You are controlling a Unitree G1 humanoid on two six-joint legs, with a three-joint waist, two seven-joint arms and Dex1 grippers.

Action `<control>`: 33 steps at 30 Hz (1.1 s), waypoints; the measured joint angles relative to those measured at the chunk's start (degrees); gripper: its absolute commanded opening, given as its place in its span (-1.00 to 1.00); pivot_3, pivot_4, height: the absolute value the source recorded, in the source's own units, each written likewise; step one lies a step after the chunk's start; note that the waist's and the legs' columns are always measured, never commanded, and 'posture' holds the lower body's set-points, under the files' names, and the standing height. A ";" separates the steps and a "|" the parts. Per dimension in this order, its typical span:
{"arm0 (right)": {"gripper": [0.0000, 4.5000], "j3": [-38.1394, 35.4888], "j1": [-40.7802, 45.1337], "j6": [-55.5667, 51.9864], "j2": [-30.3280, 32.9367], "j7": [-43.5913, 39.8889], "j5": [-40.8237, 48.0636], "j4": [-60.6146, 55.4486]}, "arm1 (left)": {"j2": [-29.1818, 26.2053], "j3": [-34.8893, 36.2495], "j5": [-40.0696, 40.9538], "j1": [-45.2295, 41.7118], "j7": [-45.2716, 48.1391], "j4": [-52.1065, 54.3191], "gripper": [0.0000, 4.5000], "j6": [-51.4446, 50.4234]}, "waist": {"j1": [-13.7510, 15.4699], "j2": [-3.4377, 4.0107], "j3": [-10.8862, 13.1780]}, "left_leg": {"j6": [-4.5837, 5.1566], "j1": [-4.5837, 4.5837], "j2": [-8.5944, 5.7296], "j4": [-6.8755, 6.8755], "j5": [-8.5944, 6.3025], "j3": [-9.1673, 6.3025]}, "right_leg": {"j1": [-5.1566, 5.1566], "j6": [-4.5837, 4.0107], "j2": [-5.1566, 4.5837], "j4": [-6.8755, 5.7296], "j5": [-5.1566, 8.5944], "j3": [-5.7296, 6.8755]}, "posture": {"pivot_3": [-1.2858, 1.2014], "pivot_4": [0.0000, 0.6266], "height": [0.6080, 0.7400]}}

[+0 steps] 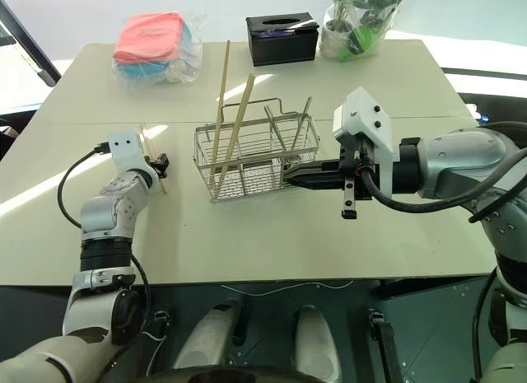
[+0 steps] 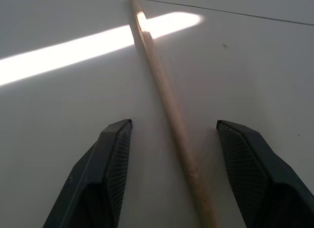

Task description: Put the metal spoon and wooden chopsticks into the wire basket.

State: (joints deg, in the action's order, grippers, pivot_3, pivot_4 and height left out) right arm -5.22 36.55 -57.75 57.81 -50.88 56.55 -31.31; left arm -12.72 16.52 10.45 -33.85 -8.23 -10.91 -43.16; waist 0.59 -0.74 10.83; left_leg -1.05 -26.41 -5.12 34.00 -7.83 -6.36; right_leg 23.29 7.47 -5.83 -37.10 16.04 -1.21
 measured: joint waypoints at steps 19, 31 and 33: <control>-1.00 -2.12 0.74 -0.89 -0.34 1.18 3.23 1.20 | 0.72 0.04 -0.75 -1.06 -3.05 1.87 -0.72 -5.55 | -0.24 0.09 -0.12 | 0.00 0.08 0.03 -0.01 0.00 0.02 | -0.05 0.00 0.10 -0.01 0.00 -0.04 | 0.03 -0.52 1.00; -1.00 -2.35 0.72 -0.99 -0.30 1.59 3.25 1.24 | -0.68 -0.57 -1.26 -0.27 -1.97 1.31 -0.97 -3.12 | -0.38 0.13 -0.15 | 0.00 0.09 0.06 -0.02 0.00 0.03 | -0.05 0.00 0.14 -0.02 0.00 -0.05 | 0.03 -0.52 1.00; -1.00 -2.41 0.54 -0.94 -0.31 1.82 3.18 1.24 | -3.64 -1.47 -2.23 0.40 0.62 -0.76 -0.97 1.77 | -0.37 0.09 -0.12 | -0.01 0.04 0.08 -0.03 0.00 0.01 | 0.03 -0.01 0.16 -0.03 0.00 -0.06 | 0.03 -0.52 1.00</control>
State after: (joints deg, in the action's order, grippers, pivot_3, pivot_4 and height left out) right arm -7.63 37.08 -58.69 57.50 -49.07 59.73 -30.08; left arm -16.36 15.05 8.22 -33.45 -7.61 -11.66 -41.38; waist 0.23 -0.65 10.71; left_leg -1.05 -26.37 -5.04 33.96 -7.83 -6.34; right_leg 23.32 7.46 -5.67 -37.14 16.04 -1.26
